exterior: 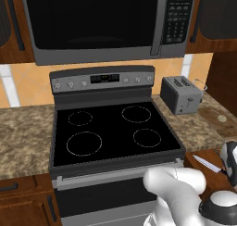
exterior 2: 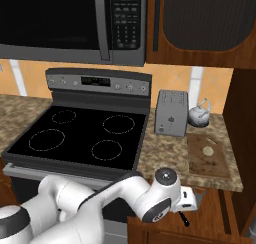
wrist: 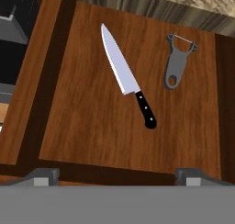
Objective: Place the appropriate cutting tool for cutting the garlic skin on the cutting board.
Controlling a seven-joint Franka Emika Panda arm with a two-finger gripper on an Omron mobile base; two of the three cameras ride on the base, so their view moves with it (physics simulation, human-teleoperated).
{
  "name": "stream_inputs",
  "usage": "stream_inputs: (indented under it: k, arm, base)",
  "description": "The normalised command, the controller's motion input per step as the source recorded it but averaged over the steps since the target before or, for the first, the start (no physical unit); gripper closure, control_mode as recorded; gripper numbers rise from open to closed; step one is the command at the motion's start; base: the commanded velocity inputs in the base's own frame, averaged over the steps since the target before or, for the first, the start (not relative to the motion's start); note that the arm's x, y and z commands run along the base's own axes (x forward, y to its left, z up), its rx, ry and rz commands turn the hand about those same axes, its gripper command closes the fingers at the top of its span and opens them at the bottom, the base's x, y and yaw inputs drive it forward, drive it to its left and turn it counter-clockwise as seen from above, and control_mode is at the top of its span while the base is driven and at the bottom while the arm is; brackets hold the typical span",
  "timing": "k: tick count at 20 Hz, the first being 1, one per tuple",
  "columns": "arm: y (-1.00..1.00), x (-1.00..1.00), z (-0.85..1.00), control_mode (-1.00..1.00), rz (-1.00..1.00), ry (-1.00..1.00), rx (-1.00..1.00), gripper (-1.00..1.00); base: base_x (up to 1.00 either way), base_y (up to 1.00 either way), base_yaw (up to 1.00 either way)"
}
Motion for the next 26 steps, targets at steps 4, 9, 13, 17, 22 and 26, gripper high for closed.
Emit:
stream_inputs:
  k: [4,9,13,17,22,26]
  arm:
    - [-0.07,0.36,-0.1,-1.0,0.0,0.07,0.0,-1.0]
    - [-0.37,0.07,-0.07,-1.0,0.0,0.02,0.0,-1.0]
    - [-0.21,0.05,-0.03,-1.0,0.0,-0.02,0.0,-1.0]
    - [0.0,0.05,-0.01,-1.0,0.0,-0.01,0.0,-1.0]
    - [0.0,0.02,-0.1,-1.0,0.0,-0.04,0.0,-1.0]
    - [0.0,0.02,-0.17,-1.0,0.0,-0.09,0.0,-1.0]
  base:
    - [0.0,0.0,0.0]
    - [0.0,0.0,0.0]
    - [0.0,0.0,0.0]
    - [0.0,0.0,0.0]
    - [0.0,0.0,0.0]
    - [0.0,0.0,0.0]
